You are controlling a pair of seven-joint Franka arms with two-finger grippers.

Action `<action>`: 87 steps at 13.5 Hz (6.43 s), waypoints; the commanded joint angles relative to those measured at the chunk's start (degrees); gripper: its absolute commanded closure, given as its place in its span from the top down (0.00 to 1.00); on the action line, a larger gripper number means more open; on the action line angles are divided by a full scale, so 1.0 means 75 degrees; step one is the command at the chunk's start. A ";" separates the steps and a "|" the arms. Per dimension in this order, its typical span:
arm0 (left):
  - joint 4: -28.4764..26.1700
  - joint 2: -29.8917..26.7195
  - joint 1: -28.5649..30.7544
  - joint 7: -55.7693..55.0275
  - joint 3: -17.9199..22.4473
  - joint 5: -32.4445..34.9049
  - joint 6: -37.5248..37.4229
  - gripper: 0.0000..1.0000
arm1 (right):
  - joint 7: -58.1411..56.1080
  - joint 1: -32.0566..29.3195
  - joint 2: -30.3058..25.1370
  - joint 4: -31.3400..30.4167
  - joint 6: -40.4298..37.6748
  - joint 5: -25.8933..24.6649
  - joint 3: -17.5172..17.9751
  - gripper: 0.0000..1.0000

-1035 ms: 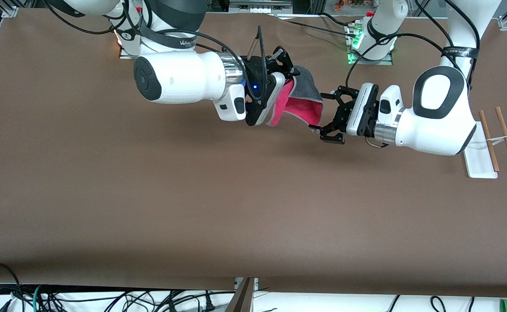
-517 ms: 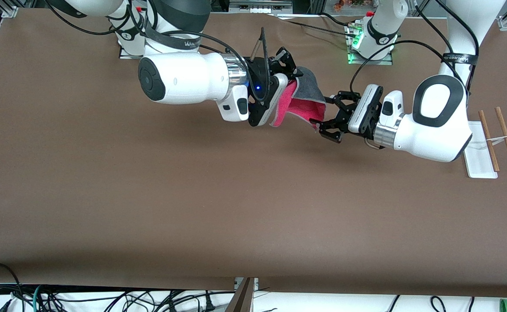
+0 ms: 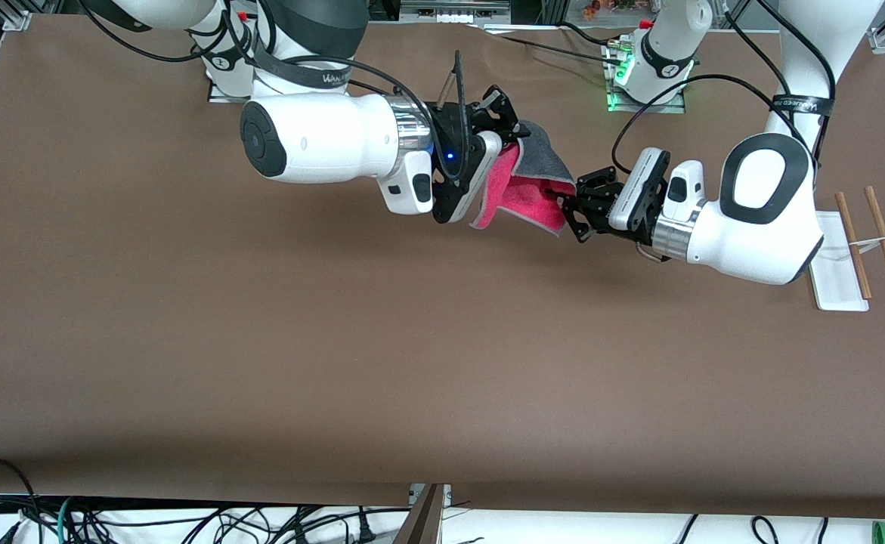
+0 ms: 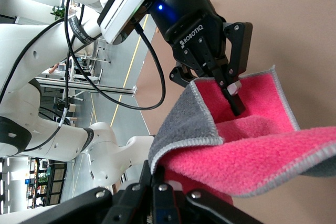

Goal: Pass towel and hang on rack

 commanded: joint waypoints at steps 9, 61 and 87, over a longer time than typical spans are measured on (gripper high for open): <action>0.0219 0.0099 0.0058 0.0298 0.0028 -0.0065 -0.0142 0.00 | 0.0057 -0.0104 0.0026 0.0018 -0.0006 -0.0063 0.0095 1.00; 0.3723 0.2526 0.6644 0.2421 0.1446 0.6685 0.1229 1.00 | -0.0471 -0.2354 -0.5259 -0.3299 -0.5057 -0.4341 -0.5260 1.00; 0.1117 -0.1583 0.0047 -1.3830 0.1504 0.6779 -0.0394 1.00 | -0.0482 -0.2354 -0.4920 -0.3111 -0.4494 -0.4317 -0.5284 1.00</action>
